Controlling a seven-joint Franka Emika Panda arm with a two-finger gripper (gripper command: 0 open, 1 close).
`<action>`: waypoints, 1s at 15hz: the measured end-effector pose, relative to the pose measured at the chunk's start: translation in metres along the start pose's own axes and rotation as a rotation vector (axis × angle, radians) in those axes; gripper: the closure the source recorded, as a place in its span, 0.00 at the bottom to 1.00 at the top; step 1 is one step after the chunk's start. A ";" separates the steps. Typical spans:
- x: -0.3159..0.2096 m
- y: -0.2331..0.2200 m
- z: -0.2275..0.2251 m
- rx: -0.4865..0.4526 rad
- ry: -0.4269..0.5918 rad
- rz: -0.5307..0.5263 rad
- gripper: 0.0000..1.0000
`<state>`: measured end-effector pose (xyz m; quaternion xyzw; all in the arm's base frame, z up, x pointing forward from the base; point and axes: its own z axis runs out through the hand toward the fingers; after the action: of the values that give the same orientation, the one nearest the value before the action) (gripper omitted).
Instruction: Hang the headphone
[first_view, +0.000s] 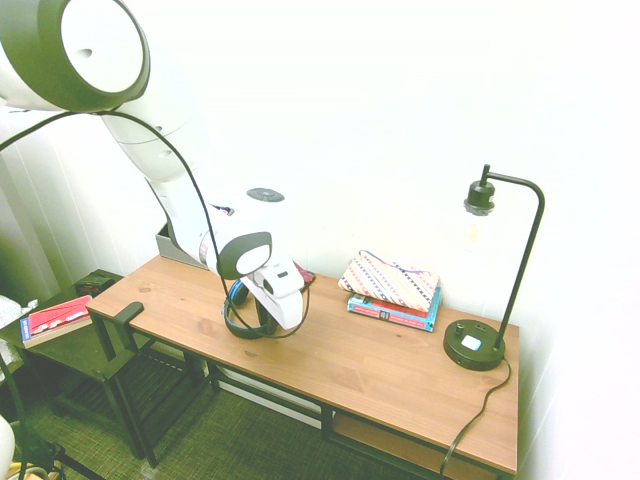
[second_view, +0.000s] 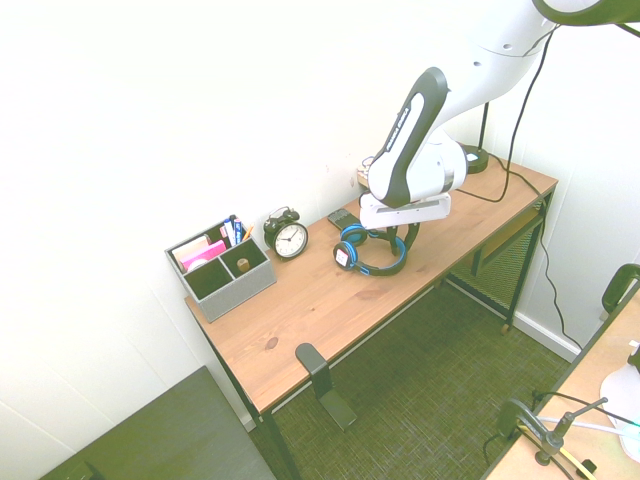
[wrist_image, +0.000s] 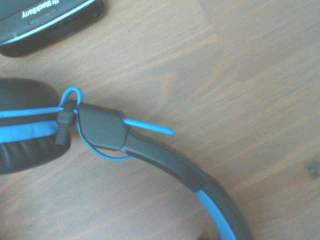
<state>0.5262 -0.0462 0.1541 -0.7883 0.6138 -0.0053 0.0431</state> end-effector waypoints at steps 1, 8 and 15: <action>0.000 0.001 0.000 0.000 0.000 0.001 1.00; -0.041 0.016 -0.020 0.009 -0.033 -0.033 1.00; -0.145 0.070 -0.087 -0.006 -0.029 -0.368 1.00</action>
<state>0.4178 0.0722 0.2419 -0.8874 0.4586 -0.0001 0.0480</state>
